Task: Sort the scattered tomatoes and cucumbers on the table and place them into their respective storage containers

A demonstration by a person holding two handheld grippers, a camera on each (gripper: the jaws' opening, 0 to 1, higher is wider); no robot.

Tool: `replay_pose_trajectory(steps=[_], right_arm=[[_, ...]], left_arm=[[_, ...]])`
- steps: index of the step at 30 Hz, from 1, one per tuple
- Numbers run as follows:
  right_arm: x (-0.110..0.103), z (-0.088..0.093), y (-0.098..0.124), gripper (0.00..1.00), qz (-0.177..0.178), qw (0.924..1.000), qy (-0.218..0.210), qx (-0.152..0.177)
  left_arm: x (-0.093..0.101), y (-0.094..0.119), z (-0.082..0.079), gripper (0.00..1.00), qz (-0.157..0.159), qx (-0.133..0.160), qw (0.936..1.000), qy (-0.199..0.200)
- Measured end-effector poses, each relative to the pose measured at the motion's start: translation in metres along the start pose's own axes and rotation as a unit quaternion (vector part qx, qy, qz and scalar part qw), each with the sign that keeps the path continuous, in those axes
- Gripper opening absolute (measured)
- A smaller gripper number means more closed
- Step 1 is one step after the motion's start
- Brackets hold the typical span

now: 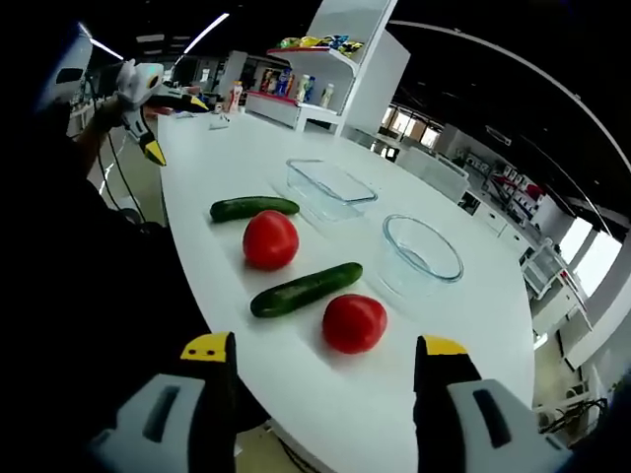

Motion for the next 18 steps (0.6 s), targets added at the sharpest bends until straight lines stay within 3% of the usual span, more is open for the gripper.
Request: replay_pose_trajectory(steps=[6,9,12,16,18], right_arm=[[-0.002,0.000,0.000,0.70,-0.005,1.0000,0.002,-0.002],[0.000,0.001,0.000,0.70,-0.002,1.0000,0.004,-0.008],[0.003,0.000,0.001,0.71,0.003,1.0000,-0.001,-0.005],[0.003,-0.002,0.000,0.72,0.003,1.0000,-0.006,-0.002],[0.003,-0.001,0.000,0.72,0.003,1.0000,-0.004,-0.004]], left_arm=[[0.003,-0.002,0.002,0.95,0.004,0.001,0.9999,0.012],[0.010,-0.005,-0.002,0.95,0.026,0.003,0.9987,0.043],[0.004,-0.009,-0.004,0.95,0.013,0.006,0.9965,0.082],[0.005,-0.014,-0.009,0.95,0.007,0.015,0.9977,0.065],[0.011,-0.018,-0.015,0.95,0.022,0.028,0.9974,0.063]])
Point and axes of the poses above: the point that each gripper's makers call its tool centre point, and the gripper's own axes: y roughly backward along the fingers, x roughly to its right, z roughly out of its underside, the point moved 5 cm from there along y, roughly backward along the fingers, and after that the axes turned 8 degrees about z, right-handed, at the moved point
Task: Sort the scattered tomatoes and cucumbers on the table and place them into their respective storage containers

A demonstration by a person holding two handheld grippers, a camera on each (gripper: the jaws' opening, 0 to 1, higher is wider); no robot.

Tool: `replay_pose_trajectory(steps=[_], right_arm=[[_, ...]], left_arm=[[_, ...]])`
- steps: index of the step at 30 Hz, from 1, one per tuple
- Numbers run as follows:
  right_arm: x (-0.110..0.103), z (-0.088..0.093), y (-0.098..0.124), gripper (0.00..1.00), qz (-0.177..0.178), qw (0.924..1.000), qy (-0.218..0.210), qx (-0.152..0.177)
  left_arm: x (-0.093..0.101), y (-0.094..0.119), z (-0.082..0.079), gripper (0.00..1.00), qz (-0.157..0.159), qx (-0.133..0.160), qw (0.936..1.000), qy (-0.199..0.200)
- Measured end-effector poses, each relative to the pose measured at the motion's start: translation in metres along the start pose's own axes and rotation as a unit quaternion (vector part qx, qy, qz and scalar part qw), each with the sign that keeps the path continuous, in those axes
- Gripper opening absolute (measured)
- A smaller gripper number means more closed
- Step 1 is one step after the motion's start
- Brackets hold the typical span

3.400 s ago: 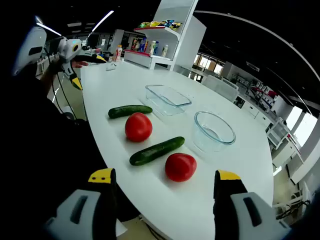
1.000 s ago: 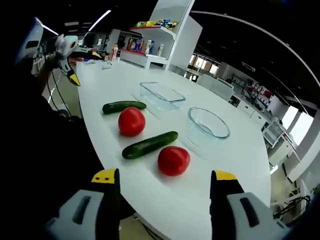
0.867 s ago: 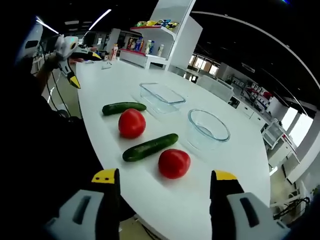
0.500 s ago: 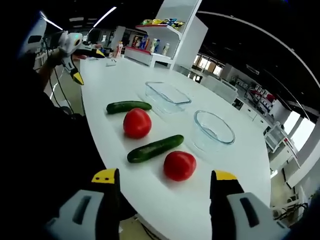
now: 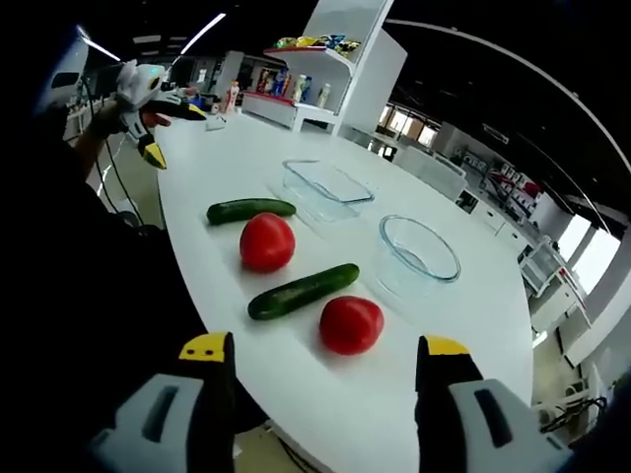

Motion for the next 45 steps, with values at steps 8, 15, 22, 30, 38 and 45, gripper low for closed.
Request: replay_pose_trajectory(steps=[8,15,22,30,38,45], right_arm=[[-0.002,0.000,0.005,0.72,-0.011,0.9998,0.014,0.000],[0.003,-0.003,0.006,0.71,-0.004,0.9999,0.008,0.013],[-0.005,0.007,0.003,0.71,-0.025,0.9995,0.012,0.011],[0.008,0.011,0.004,0.72,-0.008,0.9999,-0.009,-0.001],[0.012,0.009,0.017,0.73,0.001,0.9999,-0.006,0.011],[0.014,0.007,0.019,0.73,0.004,0.9999,-0.005,0.012]], left_arm=[[0.015,-0.007,-0.011,0.95,0.054,0.034,0.9980,-0.004],[0.018,-0.022,-0.016,0.86,0.045,0.011,0.9982,-0.039],[0.025,-0.027,-0.031,0.95,0.072,0.055,0.9956,0.023],[0.002,-0.034,-0.045,0.95,-0.013,0.061,0.9979,-0.017],[0.008,-0.060,-0.047,0.93,0.002,0.059,0.9982,0.008],[0.026,-0.087,-0.047,0.88,0.009,0.054,0.9971,0.053]])
Point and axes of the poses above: the point that each gripper's makers call its tool centre point, and the gripper's own axes: y roughly backward along the fingers, x roughly to its right, z roughly out of its underside, the point moved 5 cm from there along y, roughly backward along the fingers, and after that the axes turned 8 degrees about z, right-handed, at the moved point
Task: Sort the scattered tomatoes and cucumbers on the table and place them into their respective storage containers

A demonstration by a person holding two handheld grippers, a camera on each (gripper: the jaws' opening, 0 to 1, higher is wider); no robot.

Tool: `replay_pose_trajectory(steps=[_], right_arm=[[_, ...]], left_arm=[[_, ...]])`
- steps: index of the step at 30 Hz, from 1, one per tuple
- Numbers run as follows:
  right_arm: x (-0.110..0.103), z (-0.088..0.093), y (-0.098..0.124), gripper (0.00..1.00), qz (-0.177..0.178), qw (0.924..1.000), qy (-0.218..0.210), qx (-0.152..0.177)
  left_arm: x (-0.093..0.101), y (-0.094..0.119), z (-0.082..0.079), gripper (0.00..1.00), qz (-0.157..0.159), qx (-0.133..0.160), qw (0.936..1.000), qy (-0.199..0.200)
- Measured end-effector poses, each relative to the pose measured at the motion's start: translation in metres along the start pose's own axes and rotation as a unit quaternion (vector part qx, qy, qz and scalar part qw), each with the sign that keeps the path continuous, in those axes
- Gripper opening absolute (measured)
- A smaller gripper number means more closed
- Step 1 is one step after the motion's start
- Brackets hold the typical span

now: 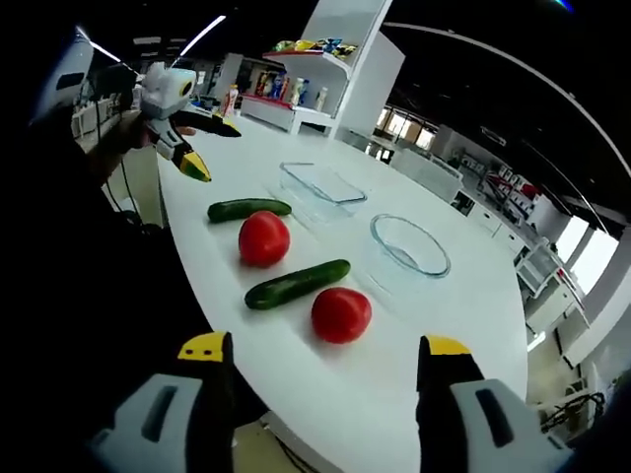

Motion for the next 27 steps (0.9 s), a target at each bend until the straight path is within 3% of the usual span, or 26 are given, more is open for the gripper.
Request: replay_pose_trajectory(steps=[3,8,13,15,23,27], right_arm=[[0.000,-0.002,0.000,0.73,0.000,1.0000,0.000,0.002],[0.000,-0.001,0.002,0.73,0.000,1.0000,0.003,0.000],[0.003,0.000,0.001,0.73,0.008,1.0000,-0.001,0.001],[0.007,0.001,0.001,0.72,0.016,0.9998,-0.010,0.007],[0.012,0.004,0.002,0.72,0.027,0.9994,-0.021,0.004],[0.020,0.006,0.000,0.70,0.043,0.9983,-0.039,0.006]], left_arm=[[-0.003,-0.010,0.008,0.72,-0.023,-0.021,0.9995,-0.010],[-0.012,-0.034,0.020,0.76,-0.031,-0.025,0.9988,0.029],[-0.020,-0.053,0.034,0.74,-0.046,-0.050,0.9971,0.034],[-0.016,-0.062,0.039,0.72,-0.035,-0.046,0.9960,0.069],[-0.020,-0.074,0.057,0.69,-0.062,-0.078,0.9936,0.053],[-0.016,-0.078,0.059,0.63,-0.048,-0.075,0.9941,0.061]])
Point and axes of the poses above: the point that each gripper's makers call its tool centre point, and the gripper's own axes: y roughly backward along the fingers, x roughly to its right, z roughly out of its underside, the point moved 5 cm from there along y, roughly backward along the fingers, and after that the axes turned 8 degrees about z, right-handed, at the moved point
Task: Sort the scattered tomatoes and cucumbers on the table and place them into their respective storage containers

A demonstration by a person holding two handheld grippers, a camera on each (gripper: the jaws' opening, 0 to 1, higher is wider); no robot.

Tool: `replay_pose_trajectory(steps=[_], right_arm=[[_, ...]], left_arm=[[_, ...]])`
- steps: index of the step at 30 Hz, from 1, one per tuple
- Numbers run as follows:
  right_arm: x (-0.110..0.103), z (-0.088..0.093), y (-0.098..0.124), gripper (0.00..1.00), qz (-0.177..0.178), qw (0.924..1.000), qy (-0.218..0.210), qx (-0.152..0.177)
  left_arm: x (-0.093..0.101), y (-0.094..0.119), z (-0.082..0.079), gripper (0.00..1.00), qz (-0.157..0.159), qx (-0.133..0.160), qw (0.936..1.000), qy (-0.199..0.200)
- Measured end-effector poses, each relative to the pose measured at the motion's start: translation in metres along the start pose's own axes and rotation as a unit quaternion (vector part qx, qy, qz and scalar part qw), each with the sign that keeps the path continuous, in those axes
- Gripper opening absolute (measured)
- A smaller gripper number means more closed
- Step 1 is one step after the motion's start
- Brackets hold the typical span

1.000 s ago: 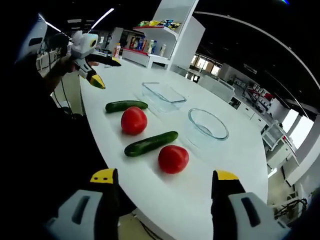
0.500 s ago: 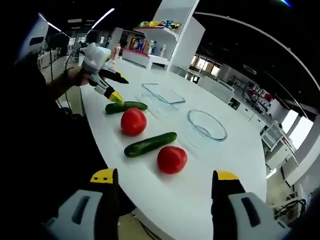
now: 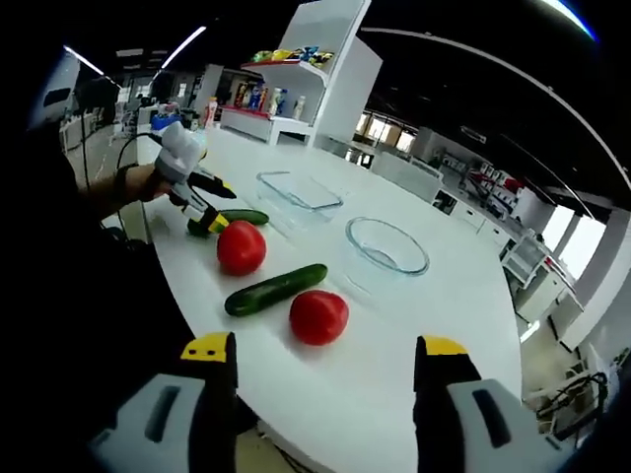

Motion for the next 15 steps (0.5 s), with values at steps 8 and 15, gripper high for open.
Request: replay_pose_trajectory(steps=[8,15], right_arm=[[0.003,0.002,0.000,0.69,0.011,0.9999,-0.007,-0.002],[0.004,0.004,0.002,0.67,0.015,0.9999,-0.007,-0.005]], left_arm=[[0.008,-0.007,0.004,0.53,0.034,-0.016,0.9979,0.052],[0.013,-0.010,0.004,0.39,0.047,-0.034,0.9959,0.069]])
Point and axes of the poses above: the point that each gripper's makers call its tool centre point, and the gripper's own axes: y roughly backward along the fingers, x roughly to its right, z roughly out of its underside, the point moved 5 cm from there along y, roughly backward along the fingers, and after that the axes turned 8 degrees about z, right-handed, at the moved point
